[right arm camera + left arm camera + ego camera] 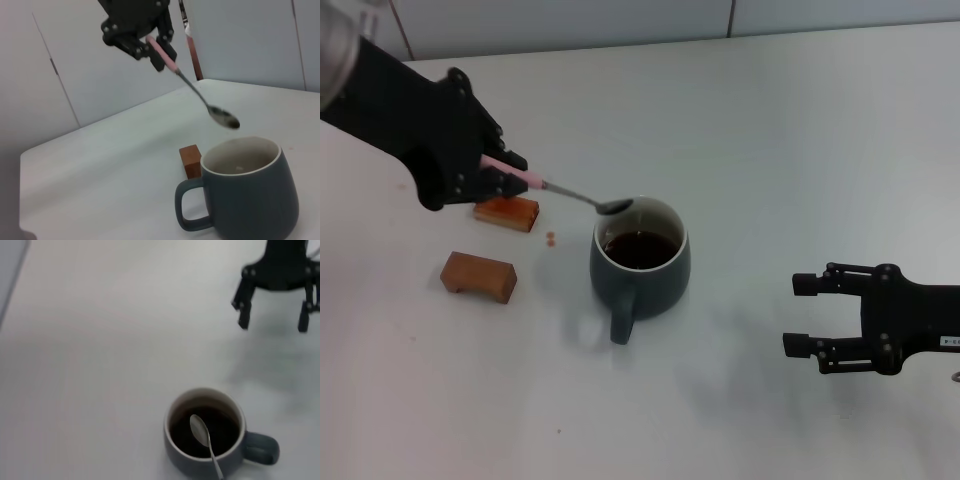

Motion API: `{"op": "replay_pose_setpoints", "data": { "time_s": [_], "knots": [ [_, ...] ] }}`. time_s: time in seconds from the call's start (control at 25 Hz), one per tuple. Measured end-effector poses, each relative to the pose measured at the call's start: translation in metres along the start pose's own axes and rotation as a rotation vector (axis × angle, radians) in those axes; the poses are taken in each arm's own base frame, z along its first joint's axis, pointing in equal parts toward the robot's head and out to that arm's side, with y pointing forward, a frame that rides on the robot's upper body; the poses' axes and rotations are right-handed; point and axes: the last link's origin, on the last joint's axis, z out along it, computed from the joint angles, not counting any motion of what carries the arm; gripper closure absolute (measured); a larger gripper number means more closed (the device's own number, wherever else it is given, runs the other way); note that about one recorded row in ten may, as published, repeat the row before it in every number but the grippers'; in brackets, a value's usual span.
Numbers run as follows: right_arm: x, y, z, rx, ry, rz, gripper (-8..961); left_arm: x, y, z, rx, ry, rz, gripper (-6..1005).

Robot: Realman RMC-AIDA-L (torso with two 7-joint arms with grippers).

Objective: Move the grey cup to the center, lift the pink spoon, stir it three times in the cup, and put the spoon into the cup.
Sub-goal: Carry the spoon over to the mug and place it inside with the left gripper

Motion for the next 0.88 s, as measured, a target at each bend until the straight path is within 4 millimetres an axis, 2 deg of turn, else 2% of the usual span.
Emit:
{"op": "replay_pose_setpoints", "data": {
  "time_s": [0.48, 0.88],
  "knots": [
    [0.001, 0.002, -0.001, -0.008, 0.002, -0.002, 142, 0.028, 0.000, 0.018, -0.028, -0.068, 0.124, 872],
    [0.001, 0.003, -0.001, -0.014, 0.002, -0.005, 143, 0.040, 0.000, 0.029, -0.027, -0.152, 0.197, 872]
  ]
}}
